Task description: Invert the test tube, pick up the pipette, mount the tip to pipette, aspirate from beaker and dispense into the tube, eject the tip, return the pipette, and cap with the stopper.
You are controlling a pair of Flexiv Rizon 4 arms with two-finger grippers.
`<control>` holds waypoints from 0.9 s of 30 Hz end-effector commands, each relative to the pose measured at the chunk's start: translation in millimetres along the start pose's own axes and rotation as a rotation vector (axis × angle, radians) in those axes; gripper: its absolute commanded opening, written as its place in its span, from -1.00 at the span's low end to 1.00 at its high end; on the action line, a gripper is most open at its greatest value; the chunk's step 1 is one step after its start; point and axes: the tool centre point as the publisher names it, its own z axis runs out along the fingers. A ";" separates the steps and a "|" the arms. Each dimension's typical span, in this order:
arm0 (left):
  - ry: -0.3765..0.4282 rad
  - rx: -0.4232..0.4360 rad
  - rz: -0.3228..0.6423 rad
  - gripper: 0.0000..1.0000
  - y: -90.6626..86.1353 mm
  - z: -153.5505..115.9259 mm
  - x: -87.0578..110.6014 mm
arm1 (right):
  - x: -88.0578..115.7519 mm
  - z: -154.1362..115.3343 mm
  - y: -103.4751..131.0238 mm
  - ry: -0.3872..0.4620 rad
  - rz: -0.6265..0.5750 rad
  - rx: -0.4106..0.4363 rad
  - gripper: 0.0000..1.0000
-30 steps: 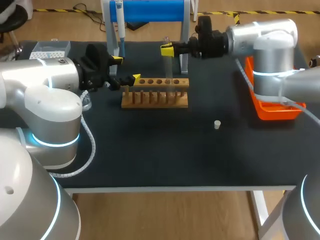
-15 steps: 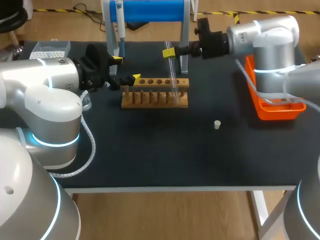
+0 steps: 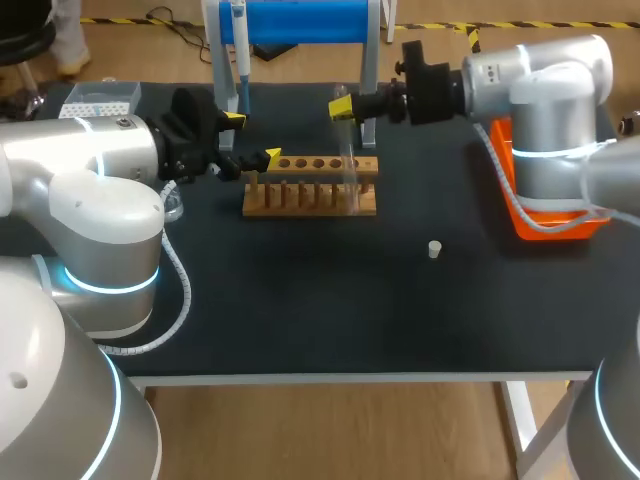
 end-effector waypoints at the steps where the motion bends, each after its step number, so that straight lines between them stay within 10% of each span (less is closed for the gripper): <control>1: 0.002 0.004 0.000 1.00 1.2 1.0 -0.3 | -3.4 -0.7 -7.3 0.046 0.083 0.040 -1.00; 10: 0.002 0.004 0.000 1.00 1.2 1.0 -0.3 | -24.6 -8.5 -10.6 0.151 0.333 0.108 -1.00; 27: 0.002 0.004 0.000 1.00 1.2 1.0 -0.3 | -38.5 -24.7 -14.4 0.144 0.452 0.056 -1.00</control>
